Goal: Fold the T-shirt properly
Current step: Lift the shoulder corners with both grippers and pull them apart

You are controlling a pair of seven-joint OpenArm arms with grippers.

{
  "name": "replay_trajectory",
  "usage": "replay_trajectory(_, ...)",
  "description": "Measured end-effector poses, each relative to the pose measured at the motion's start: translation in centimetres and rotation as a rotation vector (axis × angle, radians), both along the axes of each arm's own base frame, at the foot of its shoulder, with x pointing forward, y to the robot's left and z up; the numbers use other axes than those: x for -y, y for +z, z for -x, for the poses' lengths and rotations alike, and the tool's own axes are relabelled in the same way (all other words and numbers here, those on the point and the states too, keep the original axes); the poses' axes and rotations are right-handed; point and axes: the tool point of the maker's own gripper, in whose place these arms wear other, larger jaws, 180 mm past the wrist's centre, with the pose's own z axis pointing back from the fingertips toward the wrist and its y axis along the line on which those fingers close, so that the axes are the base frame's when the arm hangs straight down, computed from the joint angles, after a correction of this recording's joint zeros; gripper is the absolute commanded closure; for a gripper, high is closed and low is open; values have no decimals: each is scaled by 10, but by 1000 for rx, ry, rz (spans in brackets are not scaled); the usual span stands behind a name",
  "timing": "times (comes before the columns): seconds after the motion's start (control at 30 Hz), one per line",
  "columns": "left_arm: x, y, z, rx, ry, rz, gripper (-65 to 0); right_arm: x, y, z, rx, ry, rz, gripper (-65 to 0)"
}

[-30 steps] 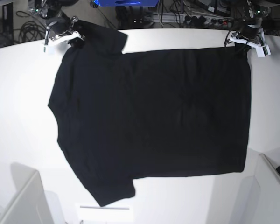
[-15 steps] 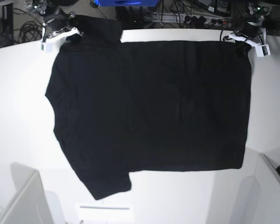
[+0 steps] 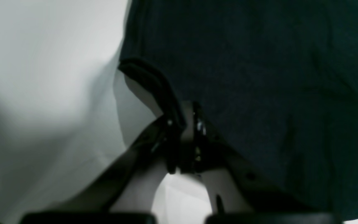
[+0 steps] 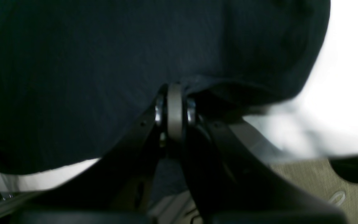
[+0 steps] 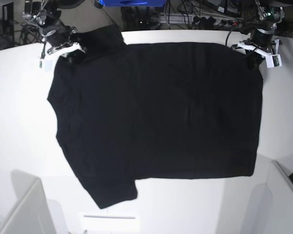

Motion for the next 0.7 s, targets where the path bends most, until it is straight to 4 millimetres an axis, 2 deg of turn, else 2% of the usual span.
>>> replay_trajectory(0.27,4,-1,-23,-28,-11,28,0,1,11,-27,60,2,3,0)
replay_trajectory(0.37,4,2,-32,-10,-10,31,0,-4,14,-36,53,31,-11,0)
replay_trajectory(0.5,5,4,-38,4,-8,33,0,-7,20,-50,70,49,-16,0)
replay_trajectory(0.6,-3,4,-38,3,45,28,0,-7,25,-64,101,45,-21,0)
replay_trajectory(0.7,-9,3,-36,-5,78,24,0,-8,18,-70,74,56,-33,0)
